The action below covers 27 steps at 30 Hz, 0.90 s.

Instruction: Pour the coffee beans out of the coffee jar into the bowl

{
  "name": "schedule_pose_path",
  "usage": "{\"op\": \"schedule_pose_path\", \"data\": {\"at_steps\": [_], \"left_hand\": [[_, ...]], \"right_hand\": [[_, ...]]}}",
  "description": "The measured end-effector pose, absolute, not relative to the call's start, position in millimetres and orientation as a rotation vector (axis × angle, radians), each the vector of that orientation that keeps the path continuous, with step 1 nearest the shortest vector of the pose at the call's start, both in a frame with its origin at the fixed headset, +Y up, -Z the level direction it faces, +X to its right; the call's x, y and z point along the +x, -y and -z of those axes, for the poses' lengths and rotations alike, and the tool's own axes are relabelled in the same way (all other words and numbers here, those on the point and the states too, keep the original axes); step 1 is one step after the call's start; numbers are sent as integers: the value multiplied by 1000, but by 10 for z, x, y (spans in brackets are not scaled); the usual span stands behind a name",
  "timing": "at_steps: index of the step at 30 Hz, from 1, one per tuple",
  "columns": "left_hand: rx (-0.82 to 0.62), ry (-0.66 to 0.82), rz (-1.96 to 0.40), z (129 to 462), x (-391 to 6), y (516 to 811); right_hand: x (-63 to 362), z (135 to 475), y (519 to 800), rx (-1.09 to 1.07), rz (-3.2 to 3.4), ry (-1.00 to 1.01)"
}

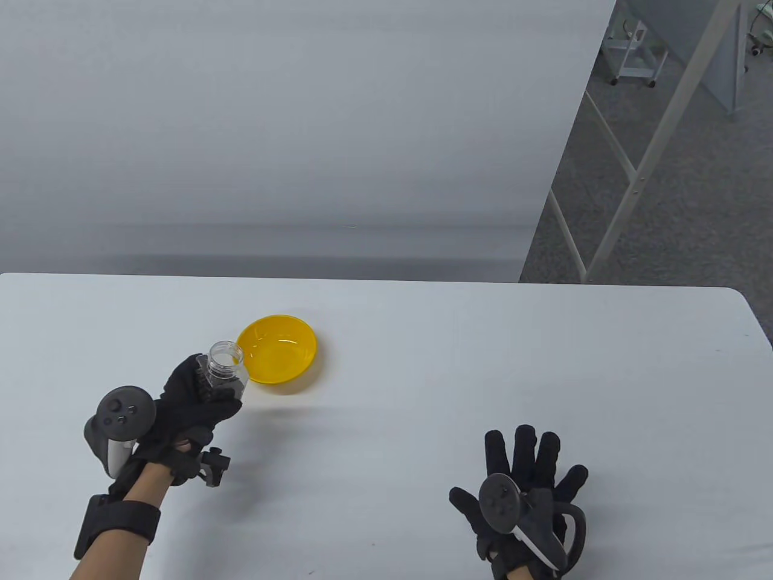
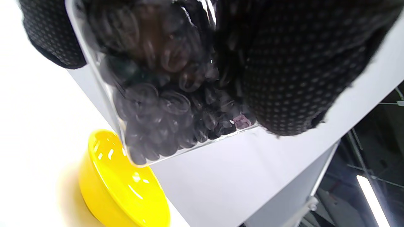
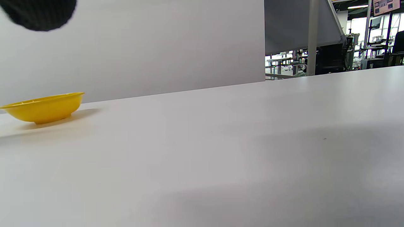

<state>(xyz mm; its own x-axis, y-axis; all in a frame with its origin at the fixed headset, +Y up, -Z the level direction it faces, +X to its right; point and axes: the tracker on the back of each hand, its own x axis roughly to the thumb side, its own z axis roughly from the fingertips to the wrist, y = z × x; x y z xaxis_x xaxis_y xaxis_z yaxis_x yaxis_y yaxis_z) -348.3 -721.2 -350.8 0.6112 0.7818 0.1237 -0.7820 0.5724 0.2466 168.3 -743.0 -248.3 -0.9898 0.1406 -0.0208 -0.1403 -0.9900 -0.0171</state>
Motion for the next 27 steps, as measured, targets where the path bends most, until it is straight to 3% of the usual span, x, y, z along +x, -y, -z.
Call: {"op": "schedule_pose_path", "data": {"at_steps": [27], "left_hand": [[212,-200,-630,3977,-3790,7314]], "right_hand": [[1663,2528,7407,-92,-3017,-5]]}}
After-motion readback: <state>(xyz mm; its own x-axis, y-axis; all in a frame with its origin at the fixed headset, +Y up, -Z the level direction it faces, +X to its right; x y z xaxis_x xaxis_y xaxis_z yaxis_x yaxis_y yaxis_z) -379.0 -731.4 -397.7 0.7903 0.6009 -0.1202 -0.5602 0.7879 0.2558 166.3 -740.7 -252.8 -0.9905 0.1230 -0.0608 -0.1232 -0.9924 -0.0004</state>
